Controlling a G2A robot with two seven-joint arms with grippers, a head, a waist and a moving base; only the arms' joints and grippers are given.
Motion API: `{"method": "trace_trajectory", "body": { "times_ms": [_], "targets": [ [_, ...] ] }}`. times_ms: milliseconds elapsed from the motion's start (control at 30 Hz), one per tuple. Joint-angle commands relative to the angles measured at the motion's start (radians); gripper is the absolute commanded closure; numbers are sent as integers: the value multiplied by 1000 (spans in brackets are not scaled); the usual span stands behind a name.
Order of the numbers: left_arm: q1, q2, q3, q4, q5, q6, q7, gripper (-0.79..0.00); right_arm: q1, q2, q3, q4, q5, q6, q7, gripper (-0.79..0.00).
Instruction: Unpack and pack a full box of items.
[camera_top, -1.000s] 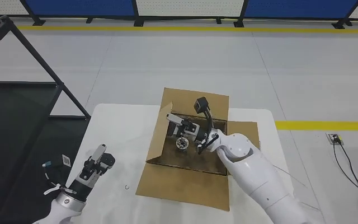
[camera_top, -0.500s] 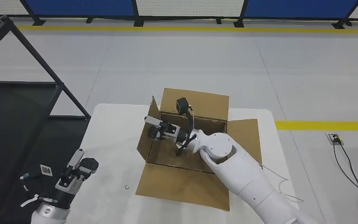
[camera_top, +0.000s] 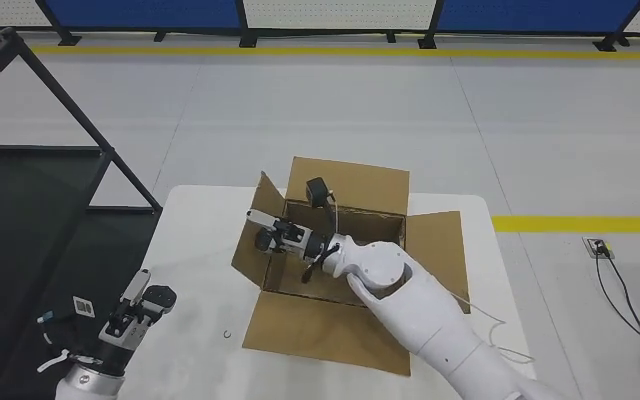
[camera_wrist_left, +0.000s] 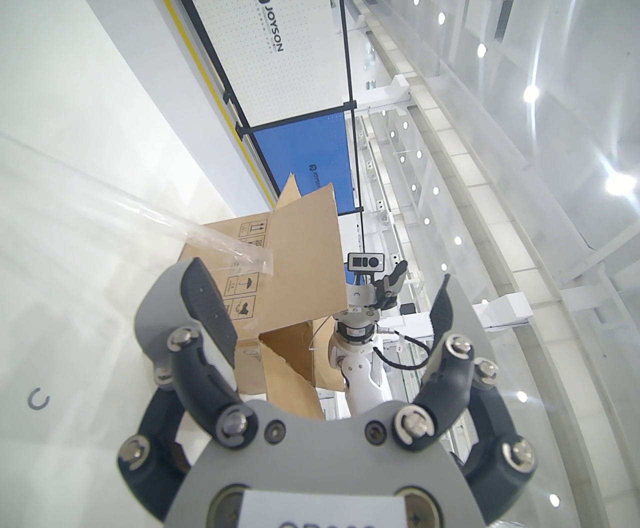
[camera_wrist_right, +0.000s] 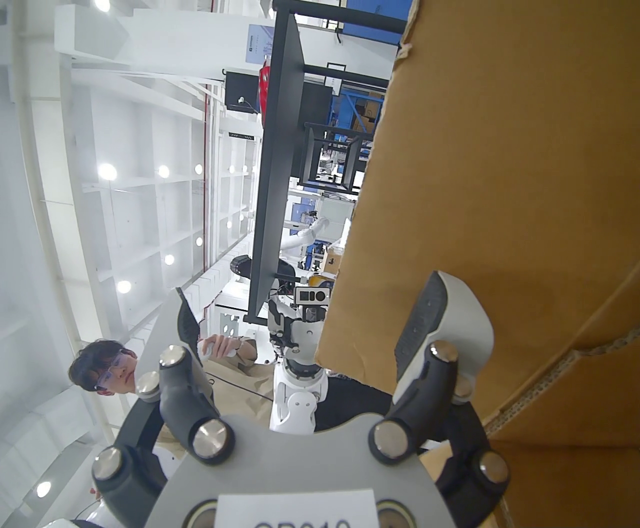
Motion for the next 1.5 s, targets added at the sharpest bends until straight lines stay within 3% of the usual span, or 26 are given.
{"method": "trace_trajectory", "body": {
  "times_ms": [0, 167, 433, 800, 1000, 1167, 1333, 1467],
  "targets": [
    [0, 0, 0, 0, 0, 1, 2, -785, 20, -18, -19, 25, -5, 3, -22, -785],
    [-7, 0, 15, -5, -26, -21, 15, -785, 74, -74, -72, 106, -33, 2, -101, -785],
    [-33, -3, 62, -29, -80, -57, 28, -785, 132, -156, -123, 249, -20, -1, -96, -785],
    [-179, 4, 183, 90, -12, 25, 8, -785, 157, -211, -105, 383, -1, -70, -43, -785],
    [-244, 7, 212, 165, 0, 59, 7, -785, 147, -203, -65, 394, -28, -149, -27, -785],
    [-263, 10, 225, 193, 16, 68, 8, -785, 126, -166, -18, 360, -106, -198, -10, -785],
    [-262, 13, 231, 200, 25, 70, 5, -785, 80, -100, 48, 258, -191, -157, 131, -785],
    [-260, 15, 234, 199, 24, 70, 5, -785, 19, -40, 119, 122, -262, -45, 249, -785]
  ]
}}
